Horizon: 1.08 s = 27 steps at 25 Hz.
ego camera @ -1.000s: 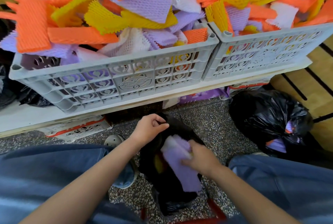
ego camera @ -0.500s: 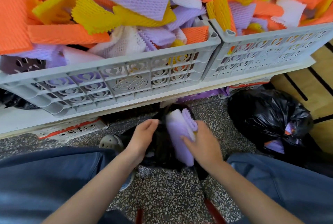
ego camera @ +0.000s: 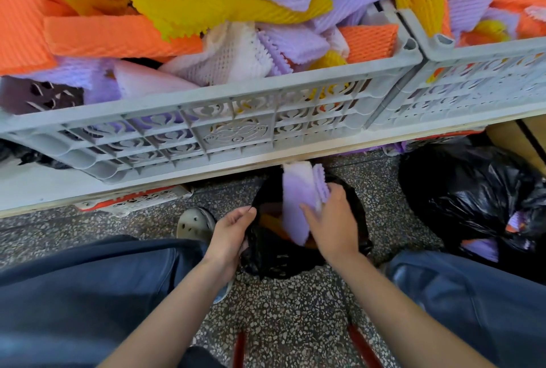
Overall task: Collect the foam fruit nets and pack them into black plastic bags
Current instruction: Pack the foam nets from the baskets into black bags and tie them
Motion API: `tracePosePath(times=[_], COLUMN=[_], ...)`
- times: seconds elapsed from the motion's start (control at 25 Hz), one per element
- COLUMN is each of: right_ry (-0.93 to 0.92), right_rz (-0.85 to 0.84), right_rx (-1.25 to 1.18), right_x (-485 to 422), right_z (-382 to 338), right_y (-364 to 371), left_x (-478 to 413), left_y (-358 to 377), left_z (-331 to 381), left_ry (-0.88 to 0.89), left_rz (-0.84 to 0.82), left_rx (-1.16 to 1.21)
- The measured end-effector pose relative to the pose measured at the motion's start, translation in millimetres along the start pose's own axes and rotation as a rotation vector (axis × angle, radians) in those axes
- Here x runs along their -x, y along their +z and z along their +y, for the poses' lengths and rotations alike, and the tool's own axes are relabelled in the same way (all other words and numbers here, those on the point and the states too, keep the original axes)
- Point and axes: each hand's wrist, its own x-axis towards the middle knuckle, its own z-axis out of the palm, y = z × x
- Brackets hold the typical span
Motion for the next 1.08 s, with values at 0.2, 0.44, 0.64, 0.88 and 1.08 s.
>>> tracePosePath(times=[0.2, 0.44, 0.64, 0.88, 1.08], right_ry=[-0.139, -0.126, -0.429, -0.165, -0.197], right_rz=[-0.150, -0.019, -0.576, -0.330, -0.649], right_rx=[0.128, 0.057, 0.350, 0.254, -0.034], right_x=[21.2, 24.8, 7.2, -14.9, -4.0], right_z=[1.2, 27.8, 30.9, -10.1, 33.9], right_y=[38.0, 37.9, 52.6, 91.4, 90.9], left_x=[-20.7, -33.1, -32.9, -26.9, -37.0], left_y=[-4.7, -11.4, -10.2, -12.9, -20.3], left_z=[-1.3, -7.8, -9.6, -10.9, -15.0], left_ry=[-0.005, 0.003, -0.018, -0.024, 0.000], left_rz=[0.150, 0.285, 0.257, 0.226, 0.229], left_rx=[0.043, 0.041, -0.047, -0.029, -0.084])
